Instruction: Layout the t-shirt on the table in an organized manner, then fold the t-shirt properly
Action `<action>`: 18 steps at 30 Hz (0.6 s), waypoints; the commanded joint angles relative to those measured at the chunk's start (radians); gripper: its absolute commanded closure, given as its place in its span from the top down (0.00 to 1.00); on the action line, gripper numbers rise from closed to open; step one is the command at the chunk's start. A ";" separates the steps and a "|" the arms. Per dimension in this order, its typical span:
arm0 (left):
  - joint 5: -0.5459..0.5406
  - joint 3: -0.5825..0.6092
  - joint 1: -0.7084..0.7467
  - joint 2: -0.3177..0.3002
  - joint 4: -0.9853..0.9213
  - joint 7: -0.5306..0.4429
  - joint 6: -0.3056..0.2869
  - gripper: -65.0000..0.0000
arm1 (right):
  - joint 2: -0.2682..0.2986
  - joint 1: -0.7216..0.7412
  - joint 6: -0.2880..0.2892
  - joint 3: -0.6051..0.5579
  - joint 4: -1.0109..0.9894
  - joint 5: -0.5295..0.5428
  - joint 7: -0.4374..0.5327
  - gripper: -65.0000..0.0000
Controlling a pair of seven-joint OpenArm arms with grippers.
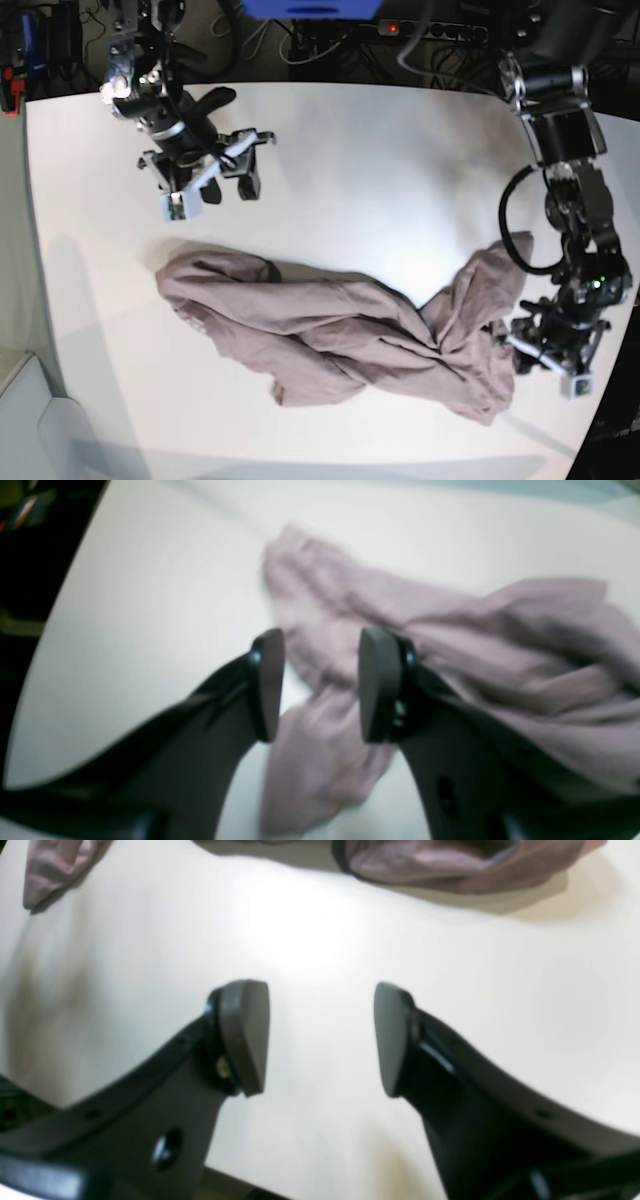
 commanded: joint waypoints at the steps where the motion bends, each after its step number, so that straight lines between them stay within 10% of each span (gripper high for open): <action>1: -0.010 -0.026 0.028 -0.001 0.050 -0.018 0.000 0.37 | 0.004 0.015 -0.003 0.000 0.017 0.007 0.023 0.52; 18: -0.008 -0.210 0.293 0.038 -0.092 -0.092 -0.009 0.37 | 0.005 0.047 -0.003 -0.004 0.017 0.007 0.023 0.52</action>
